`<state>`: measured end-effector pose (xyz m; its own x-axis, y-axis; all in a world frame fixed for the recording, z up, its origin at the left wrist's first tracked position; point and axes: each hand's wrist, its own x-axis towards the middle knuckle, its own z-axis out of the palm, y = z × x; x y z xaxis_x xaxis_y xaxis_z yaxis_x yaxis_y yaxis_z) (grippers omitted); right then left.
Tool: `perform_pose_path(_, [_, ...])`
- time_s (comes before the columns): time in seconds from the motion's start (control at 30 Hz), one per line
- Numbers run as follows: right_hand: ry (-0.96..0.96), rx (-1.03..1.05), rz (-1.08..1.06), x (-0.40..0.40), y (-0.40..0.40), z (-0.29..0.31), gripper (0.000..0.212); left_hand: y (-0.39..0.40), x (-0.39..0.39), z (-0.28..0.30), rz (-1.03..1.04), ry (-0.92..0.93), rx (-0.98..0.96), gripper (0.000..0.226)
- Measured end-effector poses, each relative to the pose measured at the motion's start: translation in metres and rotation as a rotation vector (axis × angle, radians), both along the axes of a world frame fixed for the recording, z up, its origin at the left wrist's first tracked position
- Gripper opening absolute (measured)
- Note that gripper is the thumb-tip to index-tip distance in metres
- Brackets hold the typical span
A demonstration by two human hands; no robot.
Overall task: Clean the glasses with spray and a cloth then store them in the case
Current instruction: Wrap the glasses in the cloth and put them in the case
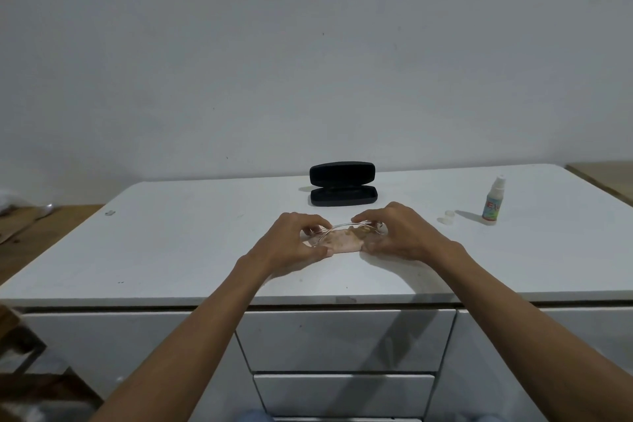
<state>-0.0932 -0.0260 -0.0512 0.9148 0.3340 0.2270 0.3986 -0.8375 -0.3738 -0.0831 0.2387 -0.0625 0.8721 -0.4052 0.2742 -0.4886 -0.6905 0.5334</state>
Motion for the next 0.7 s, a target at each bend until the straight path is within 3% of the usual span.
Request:
perform_pose_path(0.27, [-0.059,0.108,-0.011,0.026,0.003,-0.001,0.056,-0.004,0.016,0.000,-0.007,-0.136,0.049,0.037])
perform_pose_path(0.47, [-0.131,0.159,-0.041,0.056,0.005,0.013,0.055,-0.007,0.052,0.018,0.034,-0.260,0.073,0.045])
perform_pose_path(0.7, [-0.210,0.117,-0.095,0.103,0.001,0.018,0.057,-0.021,0.107,0.029,0.066,-0.320,0.177,0.046])
